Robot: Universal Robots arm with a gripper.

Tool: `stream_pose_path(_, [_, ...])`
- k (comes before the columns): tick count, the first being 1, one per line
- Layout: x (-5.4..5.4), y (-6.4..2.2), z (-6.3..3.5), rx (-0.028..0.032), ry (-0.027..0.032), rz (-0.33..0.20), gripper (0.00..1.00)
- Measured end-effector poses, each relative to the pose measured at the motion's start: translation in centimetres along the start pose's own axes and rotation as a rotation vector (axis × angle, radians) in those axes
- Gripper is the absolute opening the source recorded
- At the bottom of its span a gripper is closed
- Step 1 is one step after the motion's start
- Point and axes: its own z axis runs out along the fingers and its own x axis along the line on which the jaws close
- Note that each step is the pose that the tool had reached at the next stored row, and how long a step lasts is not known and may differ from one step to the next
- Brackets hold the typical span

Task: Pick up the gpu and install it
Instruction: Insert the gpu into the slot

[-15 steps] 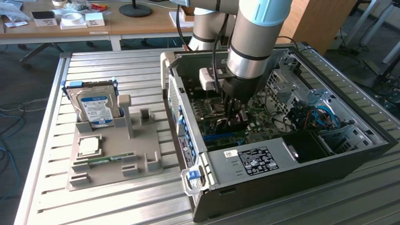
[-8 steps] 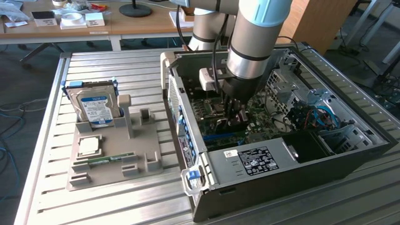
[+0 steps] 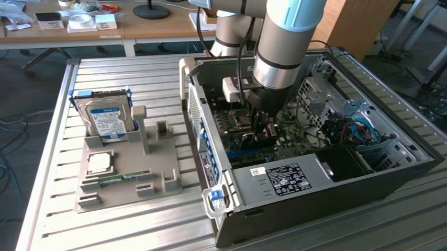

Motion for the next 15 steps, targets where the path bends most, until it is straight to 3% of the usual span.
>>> stream_pose_path(15, [0.02,0.13,0.51,-0.0002,0.0005,0.000,0.27])
